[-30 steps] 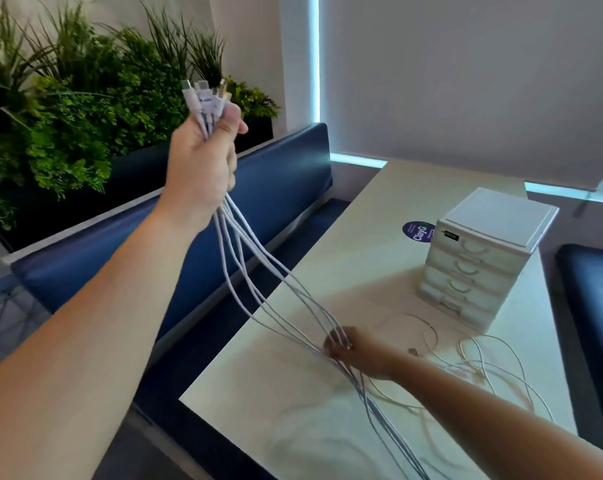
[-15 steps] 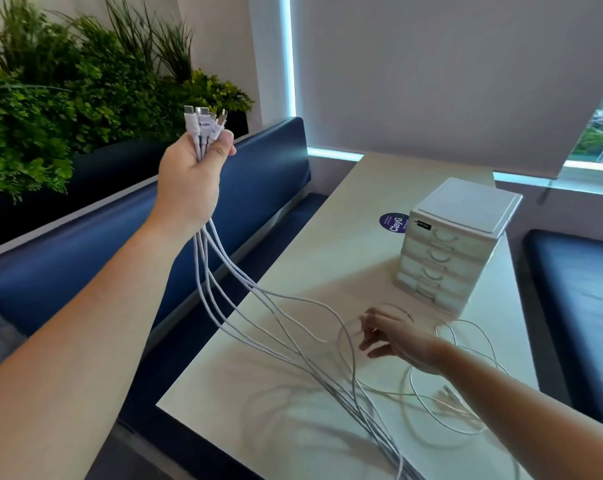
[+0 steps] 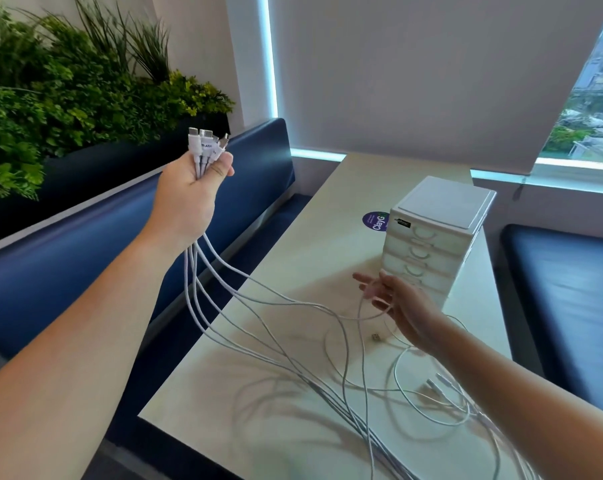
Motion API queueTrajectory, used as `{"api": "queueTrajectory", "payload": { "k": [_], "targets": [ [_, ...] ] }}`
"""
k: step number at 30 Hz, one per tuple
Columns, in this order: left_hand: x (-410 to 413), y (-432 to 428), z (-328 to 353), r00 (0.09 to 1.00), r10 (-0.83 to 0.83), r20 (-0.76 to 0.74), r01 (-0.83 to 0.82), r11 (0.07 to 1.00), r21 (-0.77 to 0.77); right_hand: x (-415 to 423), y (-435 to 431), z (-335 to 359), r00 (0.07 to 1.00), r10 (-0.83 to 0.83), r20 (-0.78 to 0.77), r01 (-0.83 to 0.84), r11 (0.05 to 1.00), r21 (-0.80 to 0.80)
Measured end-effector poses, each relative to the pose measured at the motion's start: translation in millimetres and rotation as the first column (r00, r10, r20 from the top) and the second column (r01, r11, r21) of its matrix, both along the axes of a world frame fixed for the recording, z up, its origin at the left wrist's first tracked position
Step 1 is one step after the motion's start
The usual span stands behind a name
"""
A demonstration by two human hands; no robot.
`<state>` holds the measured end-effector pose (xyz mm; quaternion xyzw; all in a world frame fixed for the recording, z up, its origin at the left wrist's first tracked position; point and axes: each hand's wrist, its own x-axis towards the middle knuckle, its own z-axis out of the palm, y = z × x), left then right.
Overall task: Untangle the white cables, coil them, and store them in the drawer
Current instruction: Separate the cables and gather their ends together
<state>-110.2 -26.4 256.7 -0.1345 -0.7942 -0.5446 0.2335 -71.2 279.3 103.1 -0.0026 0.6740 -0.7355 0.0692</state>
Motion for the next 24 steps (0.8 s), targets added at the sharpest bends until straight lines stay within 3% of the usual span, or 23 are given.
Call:
{"api": "queueTrajectory", "payload": {
  "k": [3, 5, 7, 9, 11, 15, 17, 19, 24],
  "targets": [
    [0.6, 5.5, -0.5, 1.0, -0.012, 0.011, 0.013, 1.0, -0.022, -2.7, -6.3, 6.5, 0.999, 0.032, 0.019, -0.033, 0.999, 0.038],
    [-0.2, 7.3, -0.6, 1.0, -0.012, 0.016, 0.012, 0.999, -0.033, -3.1, -5.8, 11.6, 0.997, 0.077, -0.016, -0.07, 0.959, 0.275],
    [-1.2, 6.8, -0.3, 1.0, -0.012, 0.012, 0.013, 0.999, -0.039, -4.8, 0.3, 15.3, 0.984, 0.151, -0.091, -0.063, 0.784, 0.618],
    [-2.0, 5.0, 1.0, 1.0, -0.006, -0.006, 0.006, 0.999, -0.05, -6.0, 8.8, 20.1, 0.969, 0.22, -0.111, -0.036, 0.572, 0.82],
    [-2.2, 2.9, 3.4, 0.999, 0.023, -0.022, -0.024, 0.998, -0.062, -4.9, 18.6, 27.2, 0.971, 0.228, -0.066, -0.068, 0.533, 0.844],
    [-1.1, 6.0, 3.9, 0.999, 0.023, 0.025, -0.022, 0.999, -0.031, -1.8, 25.0, 41.3, 0.99, 0.138, -0.025, -0.081, 0.709, 0.7],
    [1.4, 18.6, 0.2, 0.995, -0.014, 0.096, 0.018, 0.999, -0.036, -0.4, 17.3, 50.4, 0.983, 0.158, -0.091, -0.054, 0.726, 0.685],
    [7.1, 40.0, -5.2, 0.981, -0.078, 0.177, 0.091, 0.994, -0.064, 2.8, 7.3, 61.2, 0.962, 0.199, -0.186, 0.011, 0.653, 0.757],
    [24.7, 87.4, -25.6, 0.907, -0.17, 0.385, 0.28, 0.926, -0.253, 14.8, -15.5, 85.7, 0.892, 0.392, -0.223, 0.095, 0.319, 0.943]
  ]
}}
